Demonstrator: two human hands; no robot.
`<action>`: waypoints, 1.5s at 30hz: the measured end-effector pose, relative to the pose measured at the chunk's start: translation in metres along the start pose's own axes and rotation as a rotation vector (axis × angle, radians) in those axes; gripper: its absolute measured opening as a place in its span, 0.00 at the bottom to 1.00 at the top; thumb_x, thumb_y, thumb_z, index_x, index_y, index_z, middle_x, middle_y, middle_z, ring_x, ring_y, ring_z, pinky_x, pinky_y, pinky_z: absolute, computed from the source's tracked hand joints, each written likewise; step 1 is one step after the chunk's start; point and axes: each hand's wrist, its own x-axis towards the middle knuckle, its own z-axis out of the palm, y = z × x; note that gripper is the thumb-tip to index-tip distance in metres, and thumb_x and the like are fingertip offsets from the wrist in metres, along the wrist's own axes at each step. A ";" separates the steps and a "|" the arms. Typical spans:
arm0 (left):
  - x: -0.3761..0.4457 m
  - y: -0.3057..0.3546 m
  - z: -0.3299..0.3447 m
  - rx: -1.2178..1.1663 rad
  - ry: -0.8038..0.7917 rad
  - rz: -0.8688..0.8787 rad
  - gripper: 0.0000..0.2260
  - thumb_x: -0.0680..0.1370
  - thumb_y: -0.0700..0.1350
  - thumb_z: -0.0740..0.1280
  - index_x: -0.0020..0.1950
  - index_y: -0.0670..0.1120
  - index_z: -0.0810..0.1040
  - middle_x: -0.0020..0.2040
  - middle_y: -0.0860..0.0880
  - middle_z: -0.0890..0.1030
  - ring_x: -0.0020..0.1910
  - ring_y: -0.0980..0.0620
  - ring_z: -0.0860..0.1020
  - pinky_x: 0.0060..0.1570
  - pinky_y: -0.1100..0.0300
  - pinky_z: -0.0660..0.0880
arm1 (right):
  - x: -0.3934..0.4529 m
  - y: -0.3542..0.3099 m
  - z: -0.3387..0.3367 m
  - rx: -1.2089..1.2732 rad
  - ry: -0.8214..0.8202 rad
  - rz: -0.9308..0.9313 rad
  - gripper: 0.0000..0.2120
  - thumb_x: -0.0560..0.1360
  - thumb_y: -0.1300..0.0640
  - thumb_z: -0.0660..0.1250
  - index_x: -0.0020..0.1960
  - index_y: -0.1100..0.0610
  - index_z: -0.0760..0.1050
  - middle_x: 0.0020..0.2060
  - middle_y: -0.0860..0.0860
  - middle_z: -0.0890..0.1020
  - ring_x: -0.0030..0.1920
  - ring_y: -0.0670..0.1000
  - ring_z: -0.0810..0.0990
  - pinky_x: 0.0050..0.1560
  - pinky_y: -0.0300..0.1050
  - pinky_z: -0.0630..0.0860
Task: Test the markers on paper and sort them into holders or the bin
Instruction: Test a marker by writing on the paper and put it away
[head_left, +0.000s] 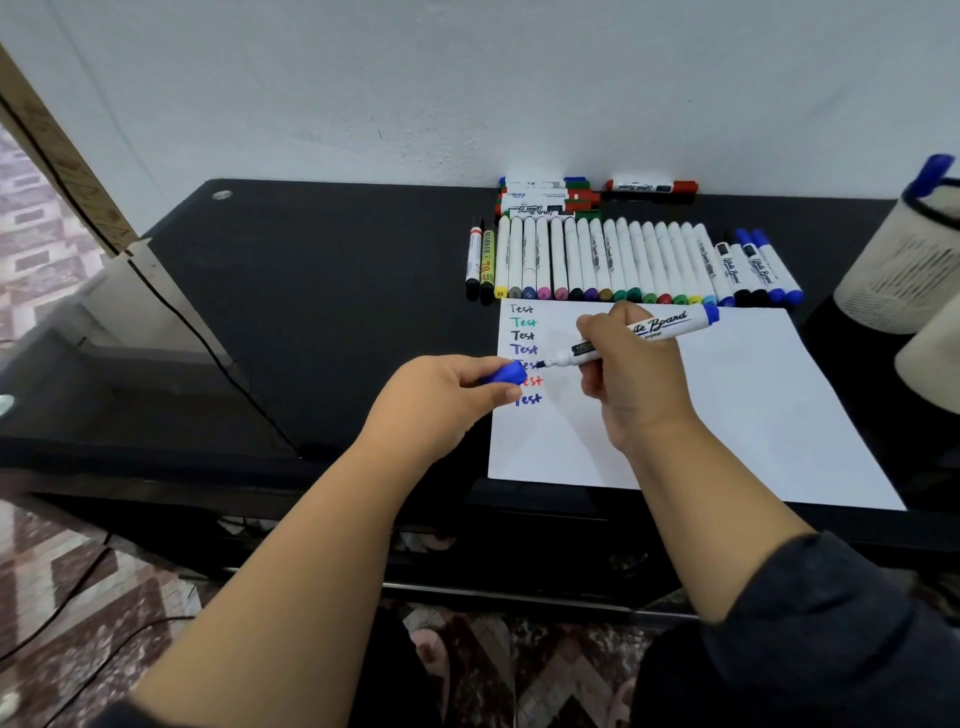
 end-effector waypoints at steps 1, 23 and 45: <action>0.000 0.001 0.000 0.003 -0.006 0.008 0.15 0.73 0.53 0.70 0.60 0.59 0.78 0.46 0.61 0.78 0.38 0.62 0.76 0.35 0.68 0.69 | -0.001 0.000 0.001 -0.013 -0.009 -0.006 0.19 0.74 0.66 0.63 0.29 0.54 0.61 0.19 0.45 0.68 0.20 0.44 0.65 0.24 0.34 0.61; -0.005 0.013 0.003 -0.160 0.036 0.036 0.12 0.72 0.49 0.72 0.55 0.55 0.81 0.44 0.60 0.80 0.47 0.53 0.79 0.44 0.63 0.75 | -0.013 -0.015 0.007 0.003 -0.143 0.158 0.15 0.78 0.60 0.62 0.33 0.55 0.65 0.18 0.48 0.71 0.18 0.44 0.66 0.24 0.36 0.62; -0.003 0.014 0.009 -0.140 0.059 0.034 0.10 0.75 0.48 0.69 0.57 0.54 0.81 0.43 0.58 0.80 0.39 0.59 0.75 0.39 0.65 0.71 | -0.011 -0.012 0.013 -0.081 -0.089 0.187 0.13 0.78 0.58 0.62 0.34 0.56 0.70 0.22 0.49 0.73 0.20 0.44 0.67 0.25 0.36 0.64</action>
